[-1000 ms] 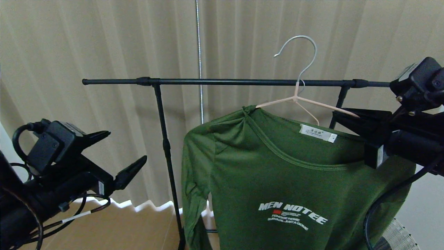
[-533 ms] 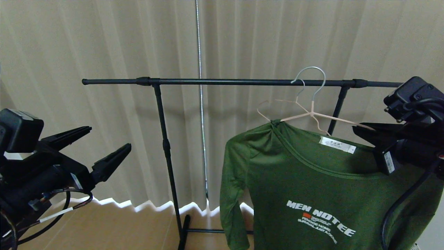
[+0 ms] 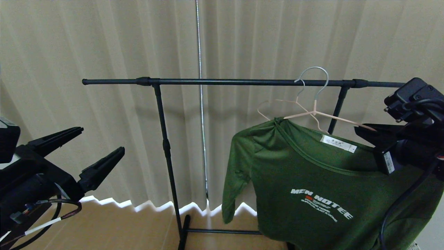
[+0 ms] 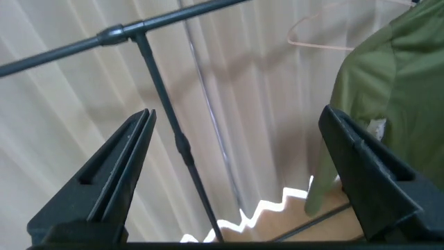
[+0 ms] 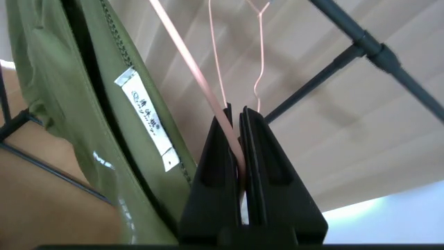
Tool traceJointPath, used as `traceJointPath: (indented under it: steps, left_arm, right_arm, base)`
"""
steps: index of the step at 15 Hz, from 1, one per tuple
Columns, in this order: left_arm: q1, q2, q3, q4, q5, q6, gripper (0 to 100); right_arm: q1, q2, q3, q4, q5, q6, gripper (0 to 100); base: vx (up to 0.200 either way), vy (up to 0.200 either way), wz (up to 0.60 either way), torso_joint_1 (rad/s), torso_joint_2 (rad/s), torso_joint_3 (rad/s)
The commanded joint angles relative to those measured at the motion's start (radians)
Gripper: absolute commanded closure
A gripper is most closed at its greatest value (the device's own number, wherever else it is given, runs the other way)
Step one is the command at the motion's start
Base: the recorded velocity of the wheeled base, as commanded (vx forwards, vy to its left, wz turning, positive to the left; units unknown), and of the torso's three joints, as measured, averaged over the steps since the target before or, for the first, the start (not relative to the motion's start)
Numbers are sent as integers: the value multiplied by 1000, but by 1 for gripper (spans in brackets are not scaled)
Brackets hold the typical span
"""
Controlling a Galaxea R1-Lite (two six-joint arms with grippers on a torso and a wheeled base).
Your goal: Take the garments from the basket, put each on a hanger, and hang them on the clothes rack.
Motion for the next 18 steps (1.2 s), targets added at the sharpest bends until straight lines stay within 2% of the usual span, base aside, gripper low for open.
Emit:
traceJointPath:
  steps: [1, 3, 16, 18]
  left_arm:
    - [0, -4, -8, 0, 0, -3, 0]
    - [1, -1, -11, 1, 0, -4, 0]
    - [1, -4, -5, 0, 0, 2, 0]
    - [1, -6, -2, 0, 0, 4, 0]
  right_arm:
    - [1, 4, 1, -2, 1, 7, 100]
    - [1, 3, 0, -2, 1, 17, 100]
    - [7, 12, 5, -3, 1, 43, 100]
    - [7, 17, 6, -2, 1, 59, 100]
  base:
    - [0, 0, 0, 0, 0, 0]
    - [0, 0, 0, 0, 0, 0]
    - [200, 0, 0, 4, 1, 3]
    - [0, 0, 0, 0, 0, 0]
